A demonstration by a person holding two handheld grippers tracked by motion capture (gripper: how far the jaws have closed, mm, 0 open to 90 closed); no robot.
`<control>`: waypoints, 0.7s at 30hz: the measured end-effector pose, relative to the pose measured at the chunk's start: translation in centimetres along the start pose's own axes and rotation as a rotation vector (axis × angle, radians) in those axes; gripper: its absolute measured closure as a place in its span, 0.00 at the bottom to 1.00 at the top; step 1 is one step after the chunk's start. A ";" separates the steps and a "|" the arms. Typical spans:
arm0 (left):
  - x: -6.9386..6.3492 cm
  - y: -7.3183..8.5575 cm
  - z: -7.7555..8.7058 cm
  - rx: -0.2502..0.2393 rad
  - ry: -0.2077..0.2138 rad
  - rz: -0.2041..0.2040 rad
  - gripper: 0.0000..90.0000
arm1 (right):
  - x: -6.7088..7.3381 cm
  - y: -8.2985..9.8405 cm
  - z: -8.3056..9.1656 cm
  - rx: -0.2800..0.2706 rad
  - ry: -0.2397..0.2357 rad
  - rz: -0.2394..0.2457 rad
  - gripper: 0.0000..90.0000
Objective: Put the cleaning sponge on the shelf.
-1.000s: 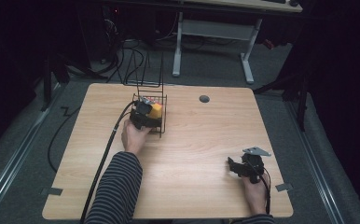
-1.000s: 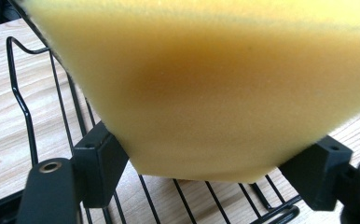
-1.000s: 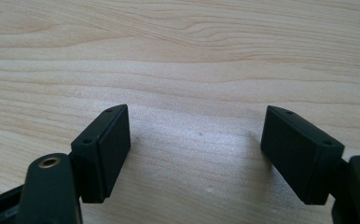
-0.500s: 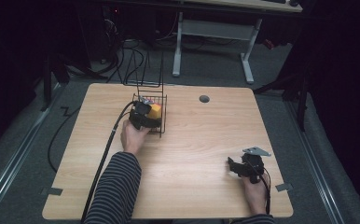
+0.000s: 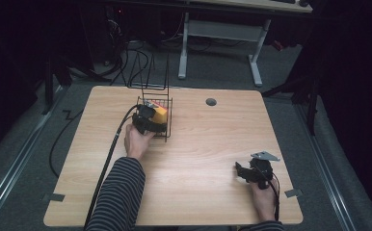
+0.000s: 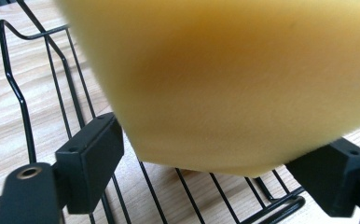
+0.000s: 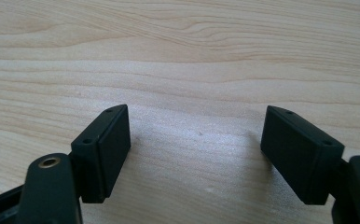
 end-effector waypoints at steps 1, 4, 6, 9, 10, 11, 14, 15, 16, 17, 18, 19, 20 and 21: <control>0.0 0.0 0.0 -0.002 0.000 0.001 0.17 | 0.0 0.0 0.0 0.001 0.000 -0.002 0.27; 0.1 0.1 0.0 -0.003 0.001 0.004 0.16 | 0.0 0.0 0.0 0.001 0.000 -0.002 0.27; 0.1 0.1 0.0 -0.002 0.002 0.004 0.14 | 0.0 0.0 0.0 0.000 0.000 0.000 0.27; 0.1 0.3 0.1 0.000 0.012 0.001 0.11 | 0.0 0.0 0.0 0.000 0.000 0.000 0.27; 0.1 0.3 0.2 0.000 0.014 0.002 0.10 | 0.0 0.0 0.0 0.000 0.000 0.000 0.27; 0.1 0.4 0.2 0.001 0.018 0.005 0.08 | 0.0 0.0 0.0 0.000 0.000 0.000 0.27; 0.1 0.4 0.6 0.006 0.034 -0.002 0.04 | 0.0 0.0 0.0 0.000 0.000 0.000 0.27; 0.0 0.4 0.7 0.004 0.036 -0.003 0.03 | 0.0 0.0 0.0 0.000 0.000 0.000 0.27; -0.1 0.3 0.8 0.004 0.038 -0.012 0.02 | 0.0 0.0 0.0 0.001 0.000 -0.002 0.27; -0.1 0.3 1.0 -0.002 0.036 -0.014 0.02 | 0.0 0.0 0.0 0.000 0.000 0.000 0.27; -0.2 0.2 1.2 -0.005 0.039 -0.015 0.02 | 0.0 0.0 0.0 0.000 0.000 0.000 0.27; -0.2 0.1 1.3 -0.007 0.041 -0.017 0.02 | 0.0 0.0 0.0 0.000 0.000 0.000 0.27; -0.2 0.1 1.5 -0.007 0.040 -0.020 0.02 | 0.0 0.0 0.0 0.000 0.000 0.000 0.27; -0.2 0.1 1.6 -0.009 0.040 -0.022 0.01 | 0.0 0.0 0.0 0.000 0.000 -0.002 0.27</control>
Point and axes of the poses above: each handheld gripper's, and its own axes: z roughly backward along the jaws, y roughly out of its underside, x roughly to its left, the point moved 7 cm from there along -z, roughly forward along the jaws, and after that the axes turned 1 degree about -z, right-handed, at the moved point
